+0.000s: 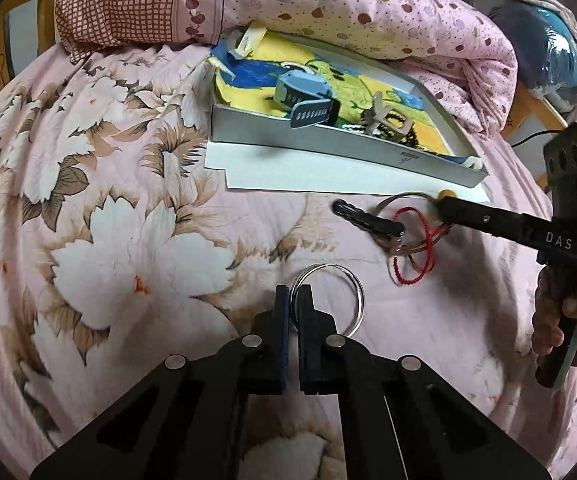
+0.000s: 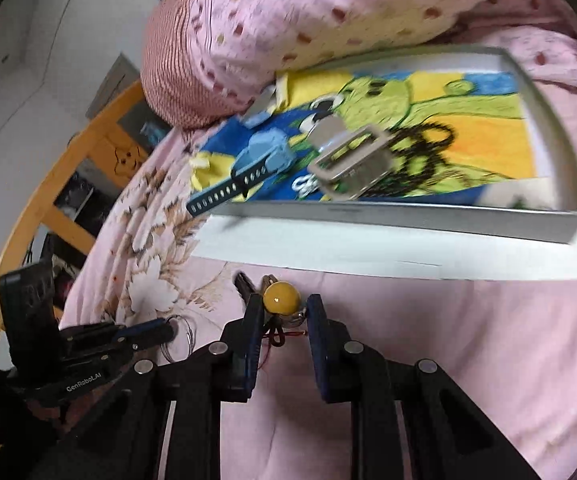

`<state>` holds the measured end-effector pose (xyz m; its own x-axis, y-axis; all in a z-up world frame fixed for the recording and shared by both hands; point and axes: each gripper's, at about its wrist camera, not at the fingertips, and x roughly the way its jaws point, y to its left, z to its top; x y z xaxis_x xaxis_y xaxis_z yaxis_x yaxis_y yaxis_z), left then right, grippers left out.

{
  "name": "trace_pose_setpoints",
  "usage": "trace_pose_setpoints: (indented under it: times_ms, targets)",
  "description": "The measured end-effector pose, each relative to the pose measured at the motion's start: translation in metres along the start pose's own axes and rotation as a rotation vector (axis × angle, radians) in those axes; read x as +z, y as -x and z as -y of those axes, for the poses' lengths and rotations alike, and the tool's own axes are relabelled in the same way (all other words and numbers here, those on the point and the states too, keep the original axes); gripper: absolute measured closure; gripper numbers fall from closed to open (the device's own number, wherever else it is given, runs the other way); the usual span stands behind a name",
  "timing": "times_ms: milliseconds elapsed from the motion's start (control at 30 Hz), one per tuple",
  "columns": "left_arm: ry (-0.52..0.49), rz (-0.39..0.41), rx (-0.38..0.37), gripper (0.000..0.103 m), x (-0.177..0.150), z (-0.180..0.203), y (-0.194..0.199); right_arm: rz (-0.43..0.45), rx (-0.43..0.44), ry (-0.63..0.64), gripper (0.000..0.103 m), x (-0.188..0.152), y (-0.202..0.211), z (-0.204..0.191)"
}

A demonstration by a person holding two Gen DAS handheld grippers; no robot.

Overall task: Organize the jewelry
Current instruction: 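Carry the silver rings and yellow bead charm over the grey tray with both grippers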

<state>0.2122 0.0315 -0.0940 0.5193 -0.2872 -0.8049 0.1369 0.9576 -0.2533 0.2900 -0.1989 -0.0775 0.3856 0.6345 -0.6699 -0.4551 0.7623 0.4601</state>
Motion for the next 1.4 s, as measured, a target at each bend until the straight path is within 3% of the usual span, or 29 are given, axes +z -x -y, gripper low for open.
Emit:
trace_pose_setpoints:
  times_ms: [433, 600, 833, 1000, 1200, 1400]
  targets:
    - [-0.045, 0.057, -0.010, 0.101, -0.008, 0.030, 0.022, 0.127, -0.030, -0.017, 0.082, -0.021, 0.068, -0.002]
    - [-0.045, 0.074, -0.022, 0.101, 0.004, 0.038, 0.025, 0.170, -0.030, -0.011, 0.082, -0.017, 0.083, -0.002]
    - [-0.056, 0.151, -0.009, 0.101, 0.057, 0.053, 0.020, 0.242, -0.058, 0.003, 0.082, 0.013, 0.085, 0.003]
    - [-0.038, 0.186, 0.010, 0.101, 0.104, 0.056, 0.003, 0.297, -0.139, -0.045, 0.082, 0.042, 0.078, 0.026]
    - [-0.039, 0.129, 0.047, 0.101, 0.143, 0.059, -0.040, 0.307, -0.183, -0.083, 0.082, 0.061, 0.065, 0.051]
    - [-0.043, 0.079, 0.067, 0.101, 0.155, 0.057, -0.072, 0.262, -0.192, -0.094, 0.082, 0.064, 0.038, 0.063]
